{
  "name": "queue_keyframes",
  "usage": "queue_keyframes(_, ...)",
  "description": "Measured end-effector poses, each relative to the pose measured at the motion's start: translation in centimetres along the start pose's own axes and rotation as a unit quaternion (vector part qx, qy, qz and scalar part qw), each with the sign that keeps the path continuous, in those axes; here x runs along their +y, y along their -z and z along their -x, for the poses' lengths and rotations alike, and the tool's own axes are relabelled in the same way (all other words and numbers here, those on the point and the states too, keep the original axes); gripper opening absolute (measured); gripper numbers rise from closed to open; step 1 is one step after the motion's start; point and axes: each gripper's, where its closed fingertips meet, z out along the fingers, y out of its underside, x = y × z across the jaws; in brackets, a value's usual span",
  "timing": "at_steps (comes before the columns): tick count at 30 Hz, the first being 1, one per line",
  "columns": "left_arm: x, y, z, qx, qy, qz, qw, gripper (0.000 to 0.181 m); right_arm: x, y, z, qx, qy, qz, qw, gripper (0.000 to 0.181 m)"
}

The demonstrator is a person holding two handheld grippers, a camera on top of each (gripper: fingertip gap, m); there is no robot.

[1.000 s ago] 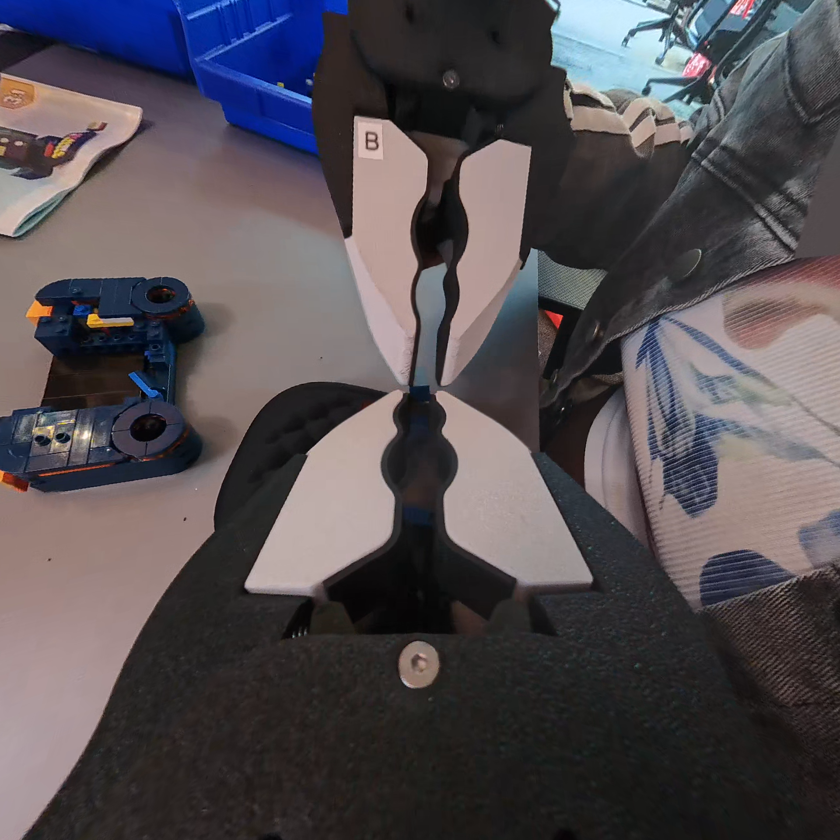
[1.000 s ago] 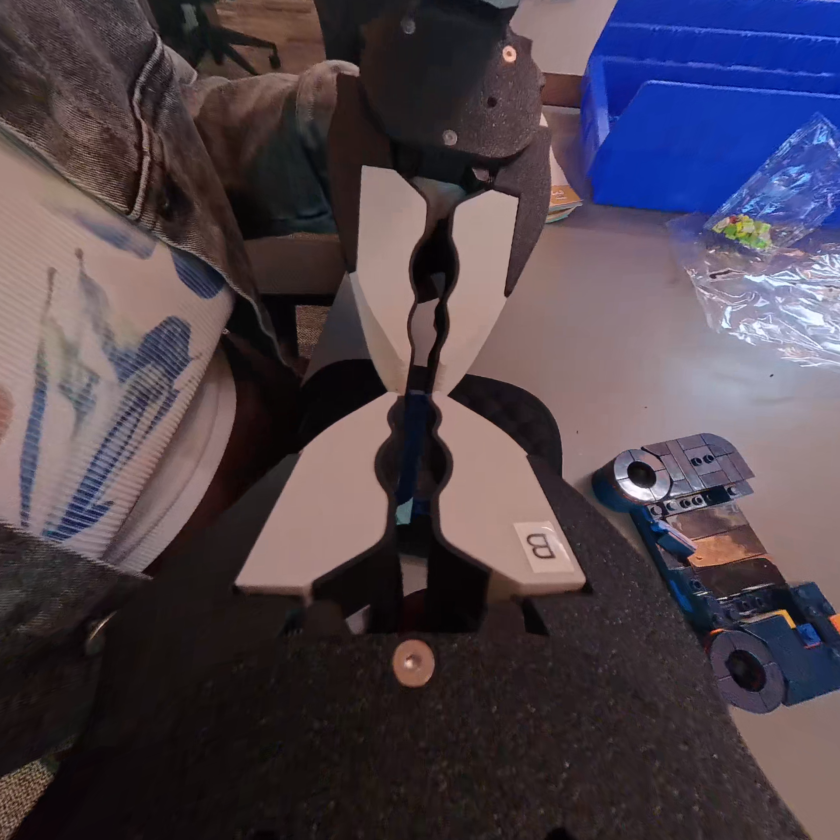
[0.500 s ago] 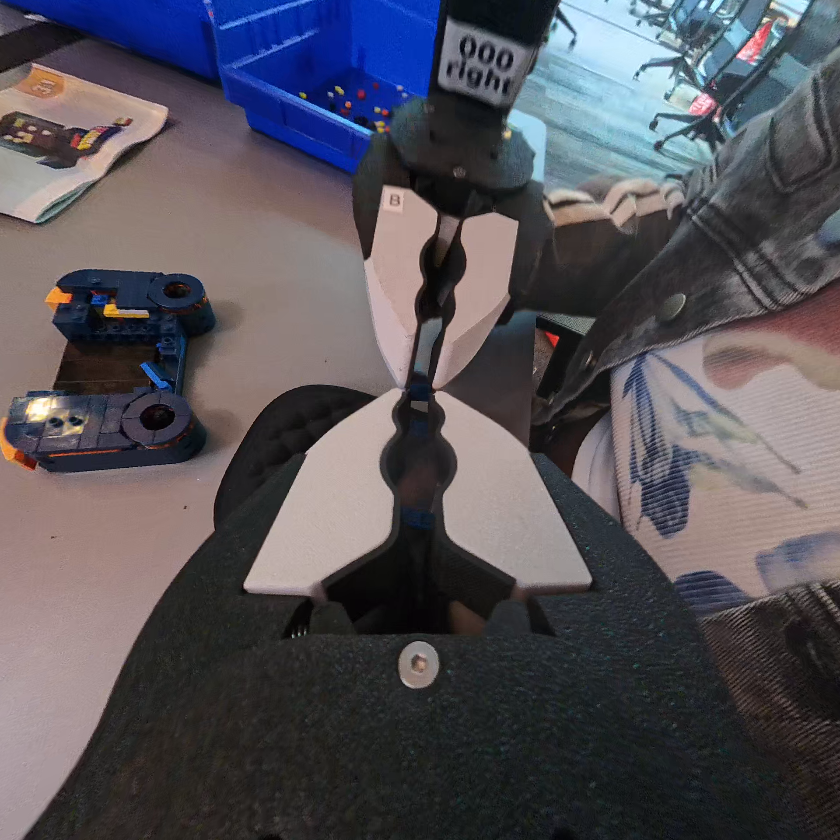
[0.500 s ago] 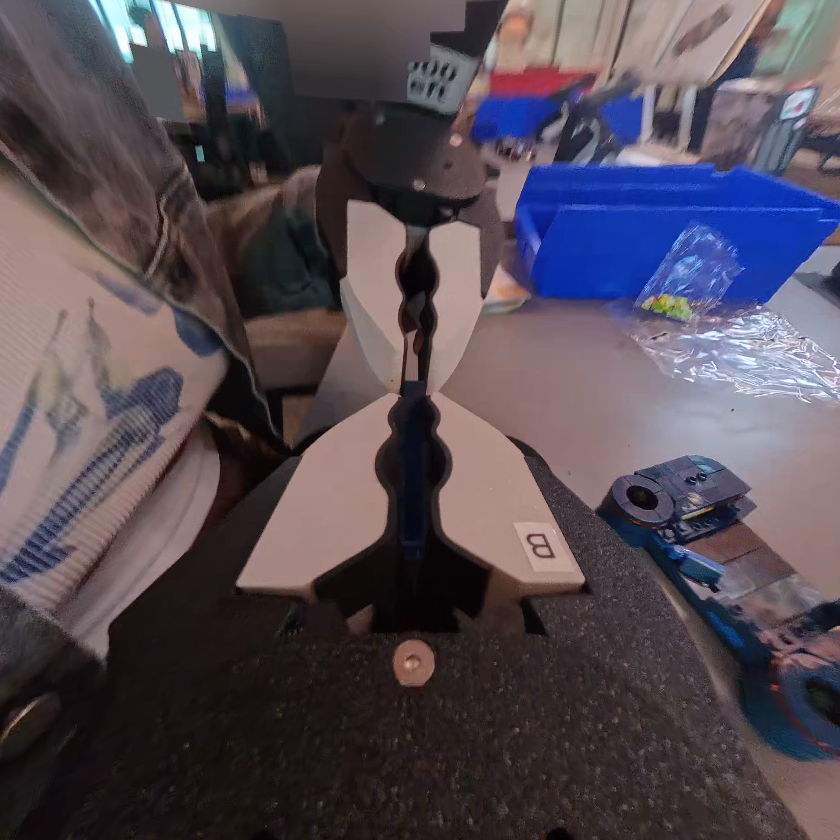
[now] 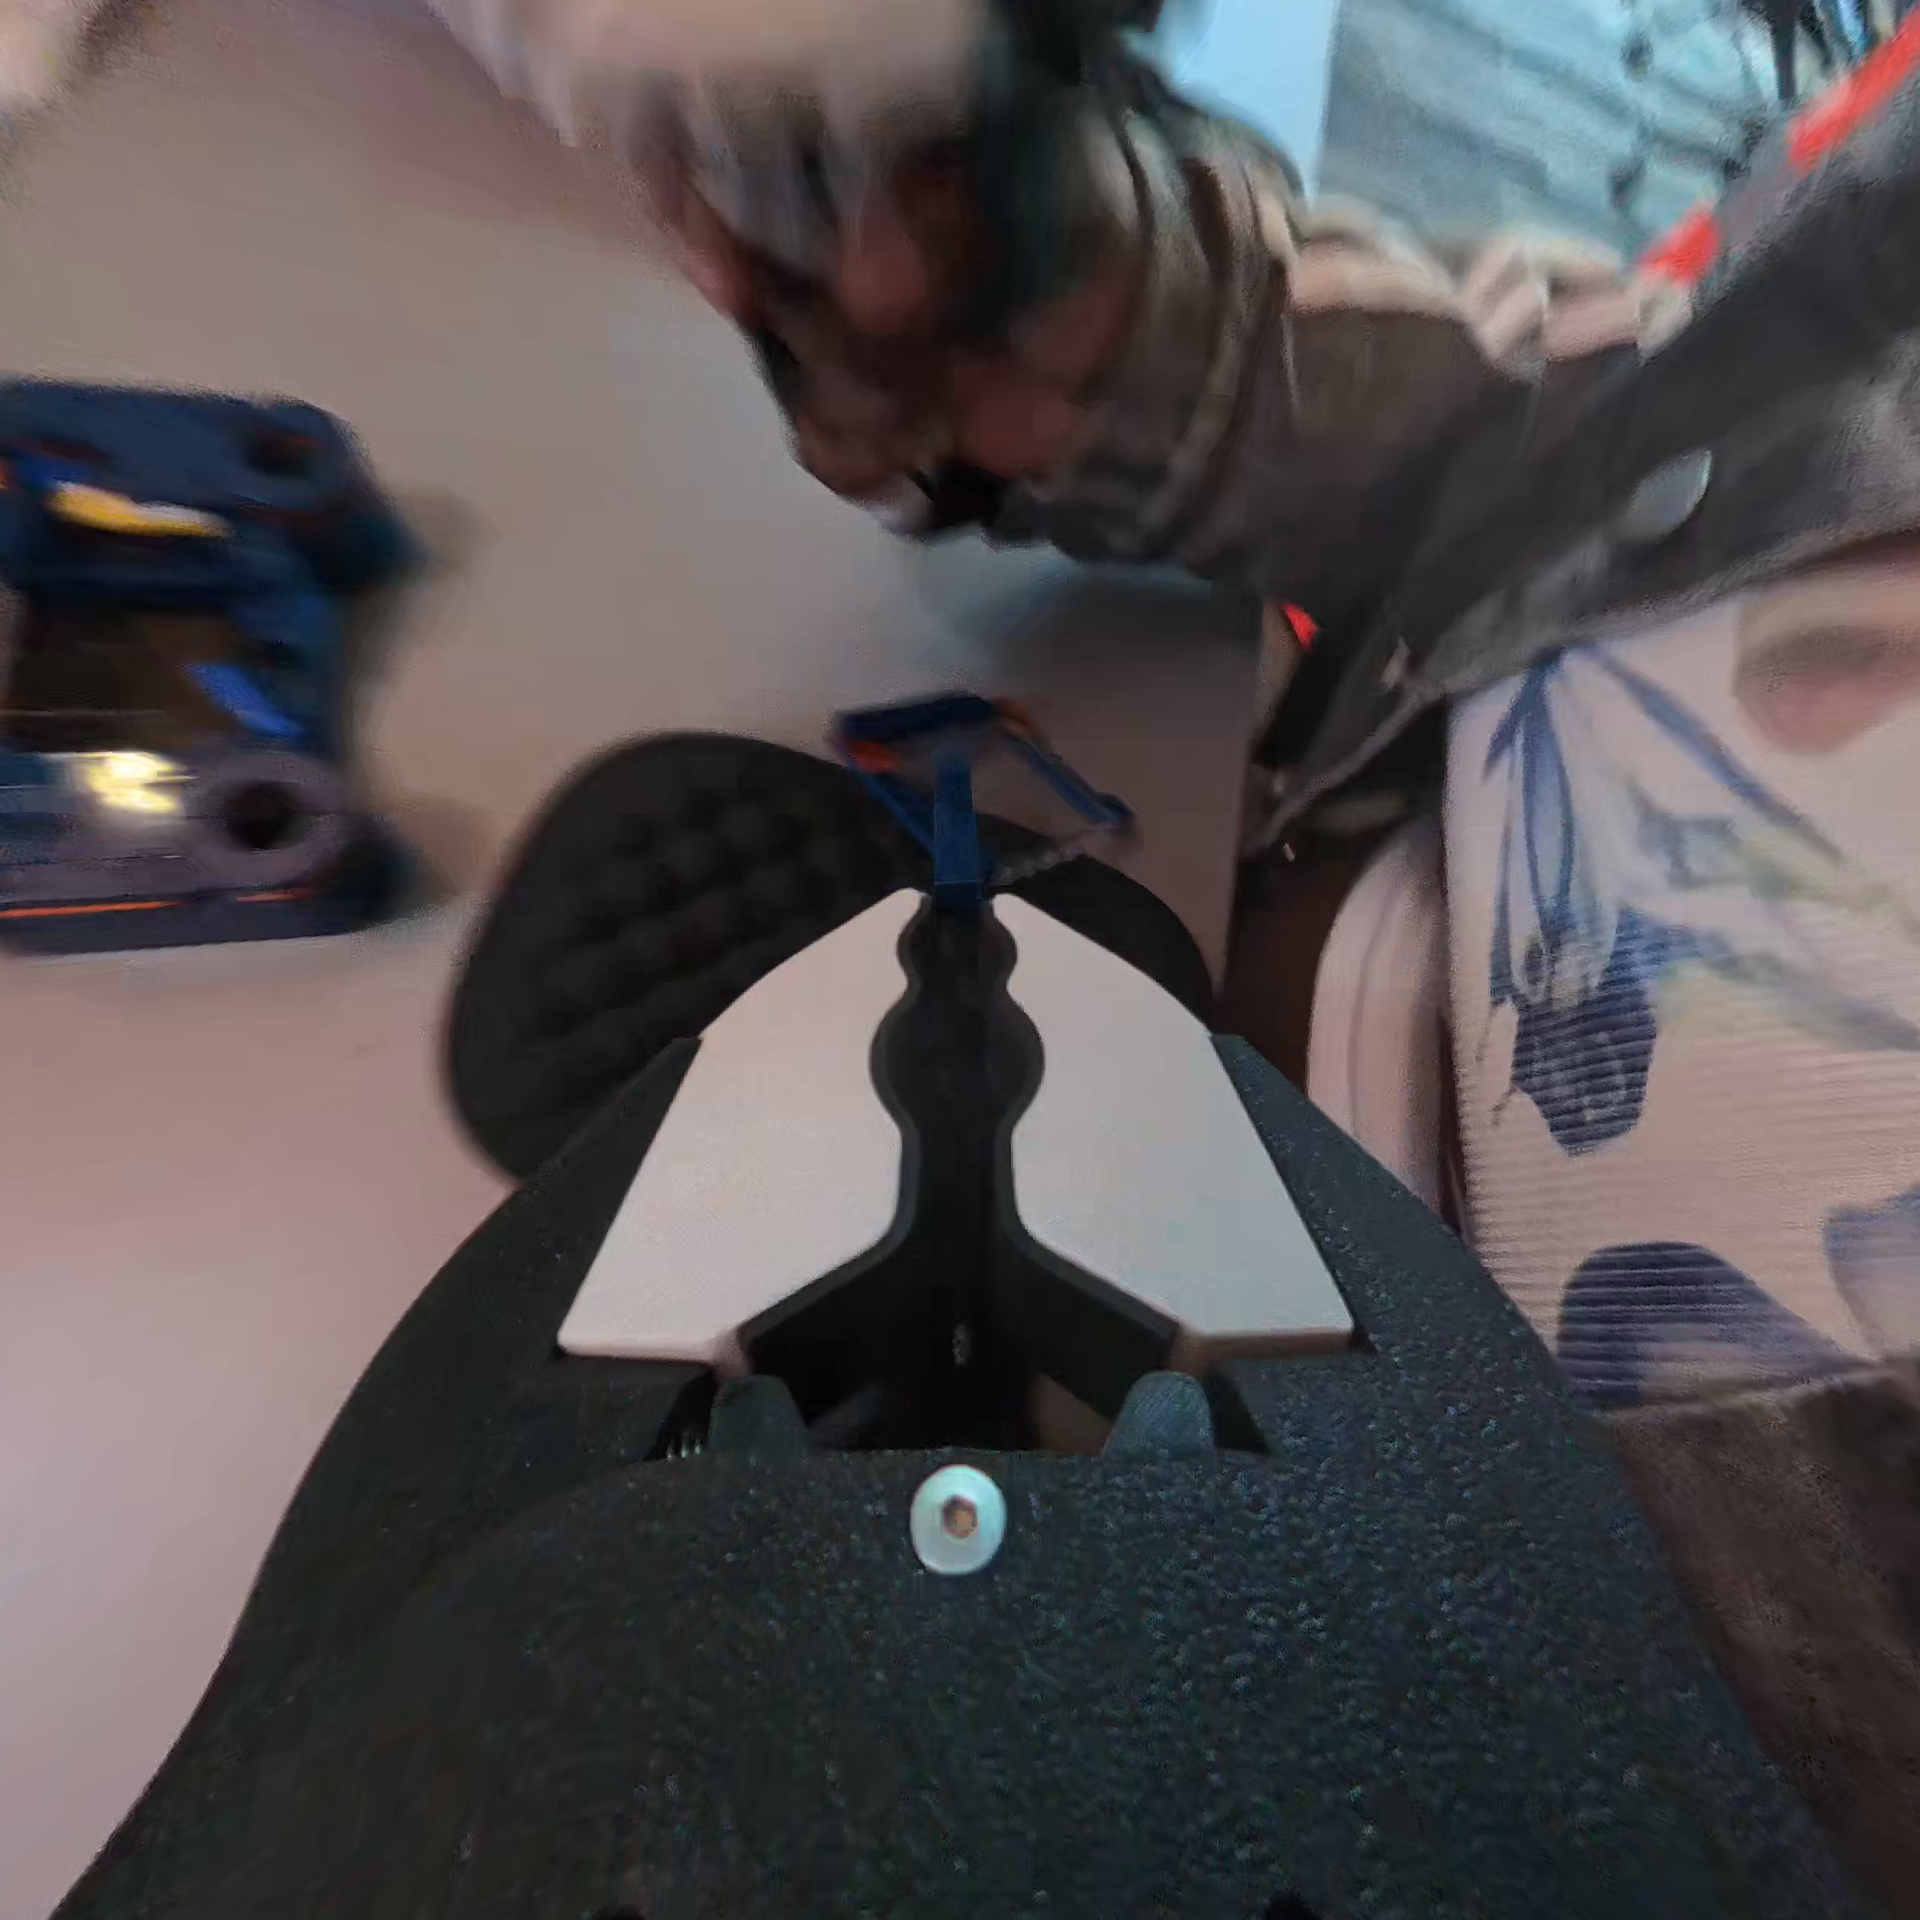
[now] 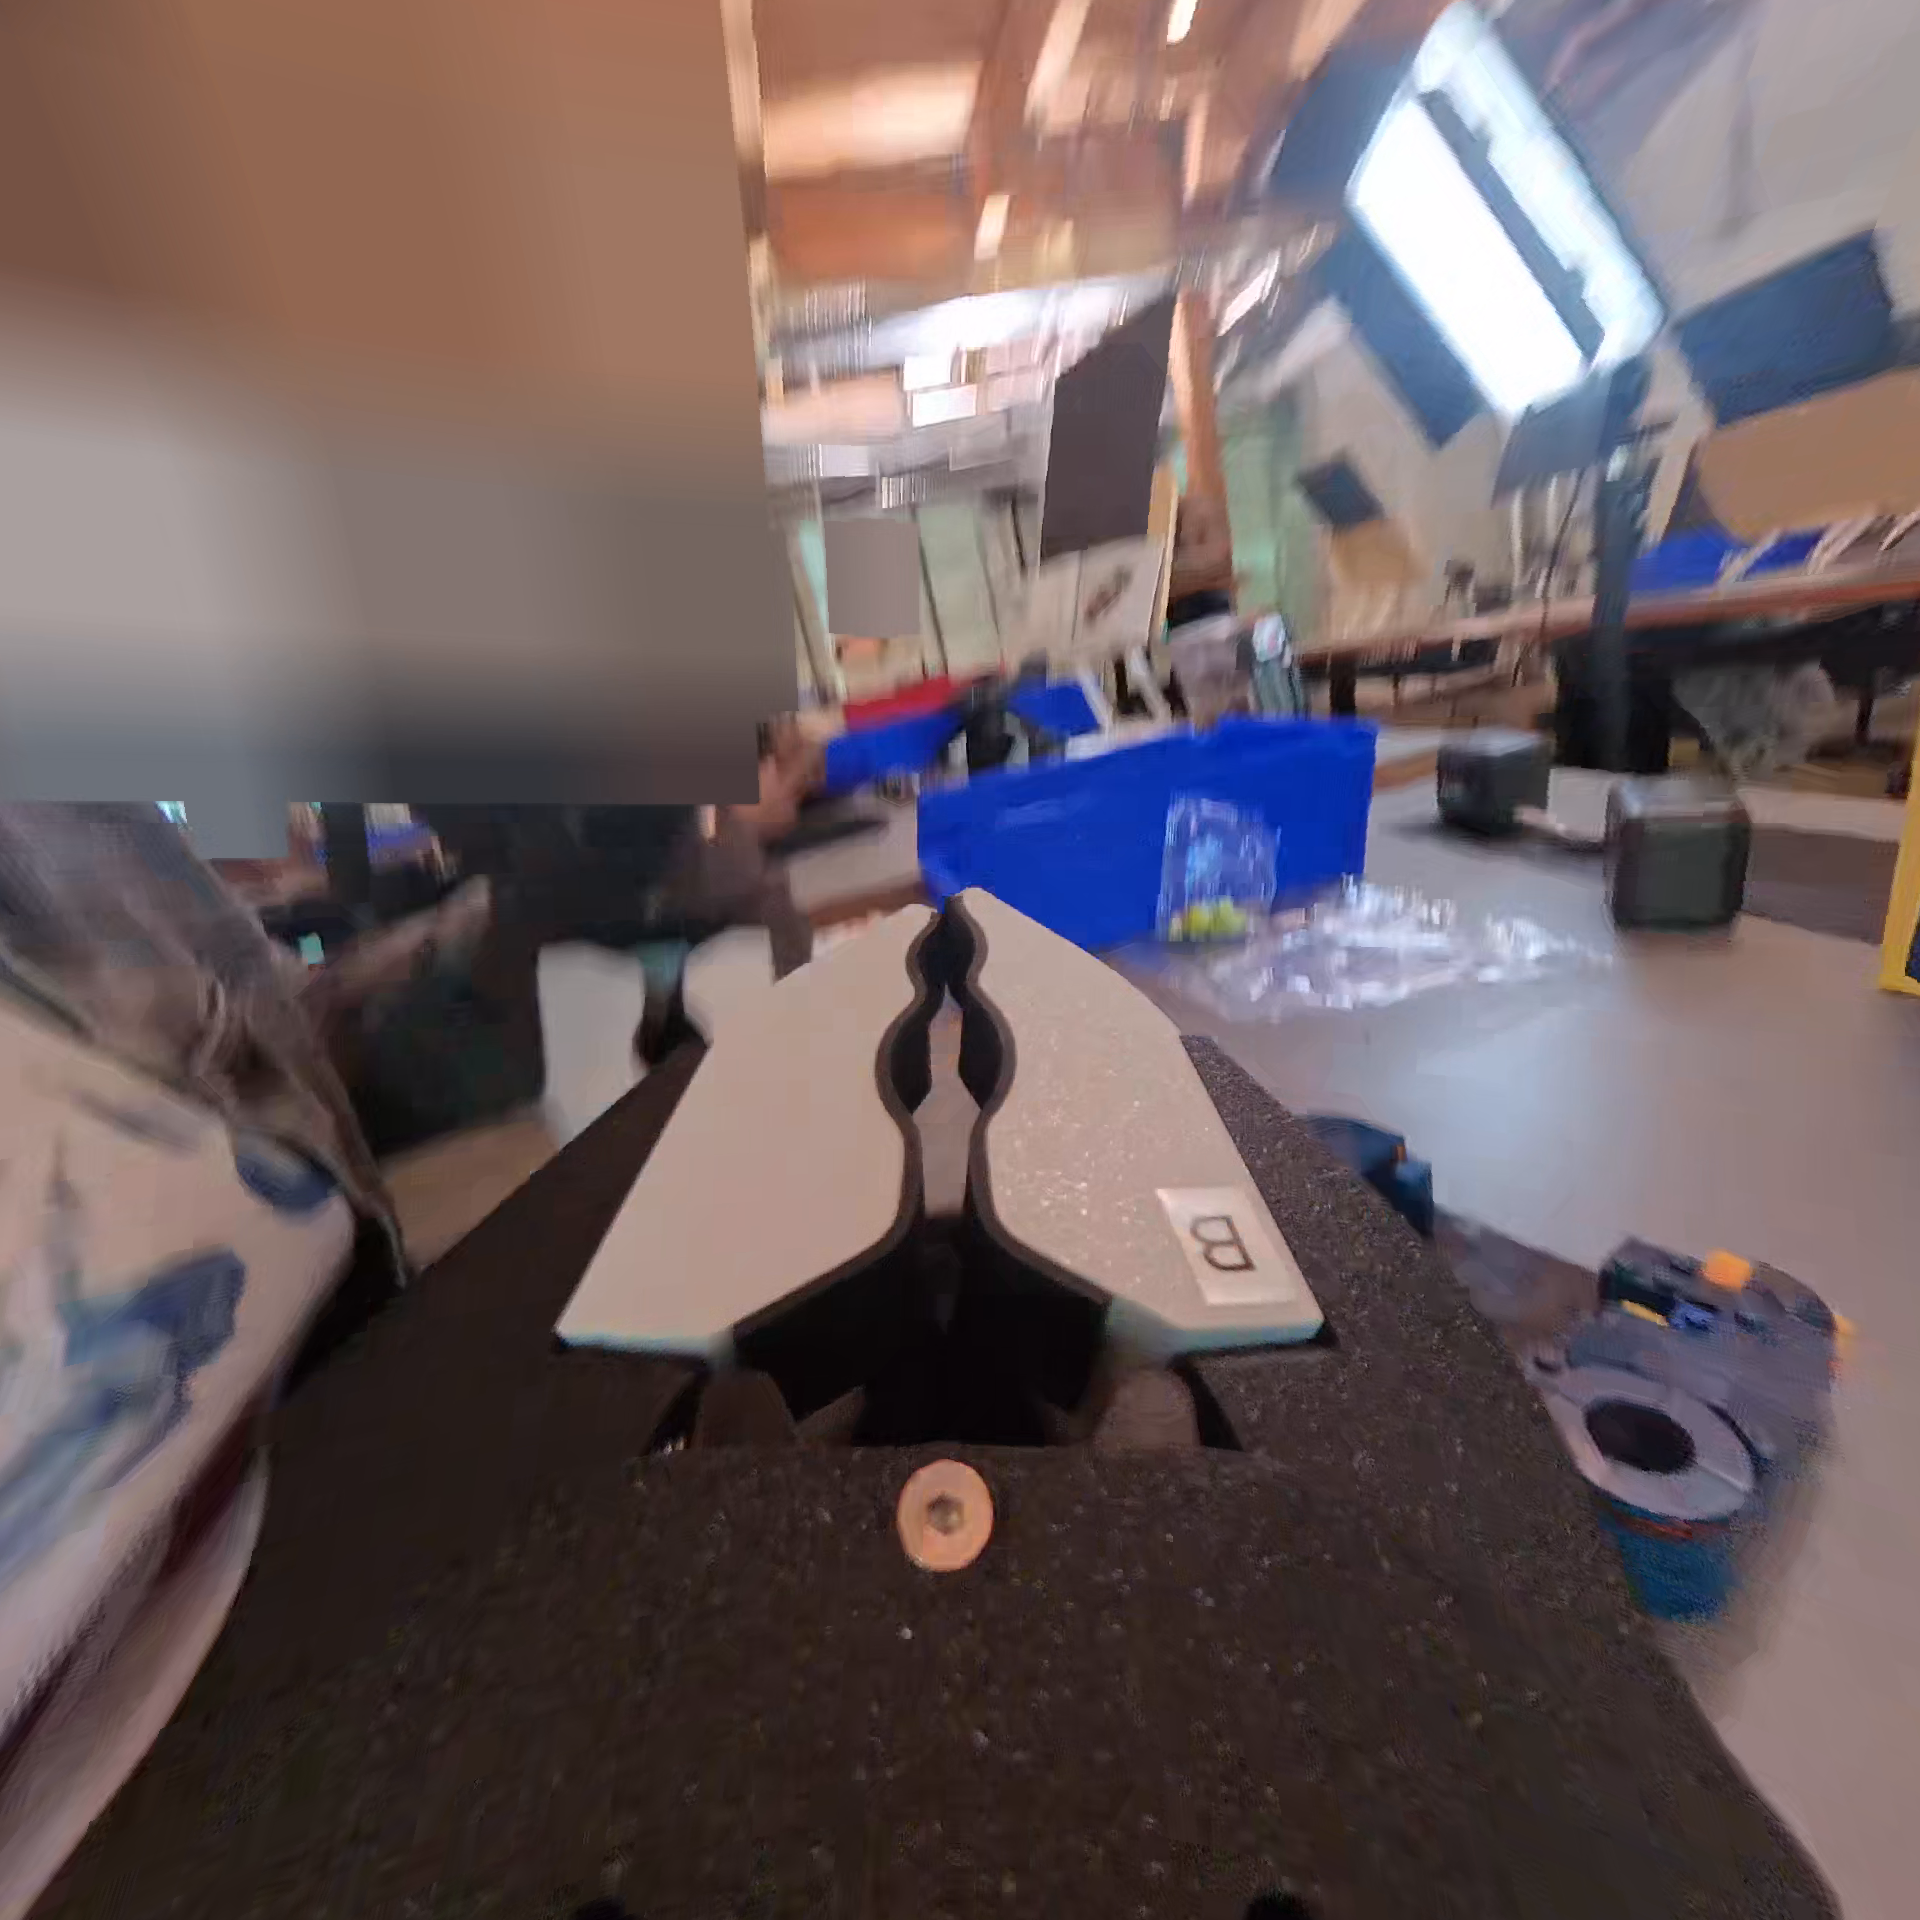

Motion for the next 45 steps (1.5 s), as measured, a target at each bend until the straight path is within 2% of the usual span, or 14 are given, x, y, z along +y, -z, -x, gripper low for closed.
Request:
queue_keyframes(3, -0.8, 2.7, 3.3, -0.049, 0.015, -0.043, 0.998, 0.007, 2.5, 0.1, 0.7, -0.036, -0.004, 0.076, 0.996, 0.000)
queue_keyframes(7, 0.6, 2.2, 4.7, -0.050, 0.038, -0.049, 0.997, 0.007, 4.6, 1.1, -1.7, 0.006, 0.015, 0.124, 0.992, 0.000)
queue_keyframes(11, -0.1, 1.8, 3.7, -0.006, 0.072, -0.110, 0.991, 0.007, 2.4, 2.7, -2.2, 0.013, -0.011, 0.082, 0.996, 0.000)
queue_keyframes(13, -0.3, 1.9, 3.3, 0.013, 0.085, -0.125, 0.988, 0.007, 2.8, 2.5, 0.1, -0.058, -0.050, 0.104, 0.992, 0.000)
queue_keyframes(14, -0.3, 1.9, 3.2, 0.023, 0.089, -0.126, 0.988, 0.007, 3.6, 2.2, 1.5, -0.096, -0.065, 0.137, 0.984, 0.013)
queue_keyframes(15, -0.2, 1.9, 3.0, 0.027, 0.085, -0.120, 0.989, 0.007, 4.7, 2.0, 2.7, -0.126, -0.069, 0.178, 0.973, 0.025)
queue_keyframes(16, 0.0, 1.8, 2.8, 0.026, 0.078, -0.111, 0.990, 0.007, 5.8, 1.7, 3.5, -0.144, -0.059, 0.222, 0.962, 0.027)
queue_keyframes(21, 0.4, 0.9, 1.9, 0.023, 0.042, -0.068, 0.997, 0.007, 8.0, -0.8, 5.1, -0.199, 0.017, 0.334, 0.921, 0.024)
queue_keyframes(25, 0.3, 0.9, 1.6, 0.009, 0.017, -0.046, 0.999, 0.007, 9.9, -1.0, 4.8, -0.217, 0.039, 0.413, 0.884, 0.018)
queue_keyframes(27, 0.5, 0.8, 1.6, 0.001, 0.005, -0.029, 1.000, 0.007, 10.0, -1.1, 5.0, -0.234, 0.042, 0.415, 0.878, 0.009)
queue_keyframes(37, 1.3, 0.5, 1.5, -0.005, -0.029, 0.046, 0.998, 0.007, 10.7, -0.8, 5.3, -0.238, 0.056, 0.433, 0.867, 0.009)
queue_keyframes(41, 1.9, 0.6, 1.5, -0.010, -0.045, 0.098, 0.994, 0.007, 11.0, -1.0, 5.4, -0.230, 0.057, 0.439, 0.866, 0.009)
queue_keyframes(45, 2.3, 1.0, 1.6, -0.014, -0.066, 0.149, 0.986, 0.006, 11.0, -1.5, 5.7, -0.213, 0.099, 0.428, 0.873, 0.008)
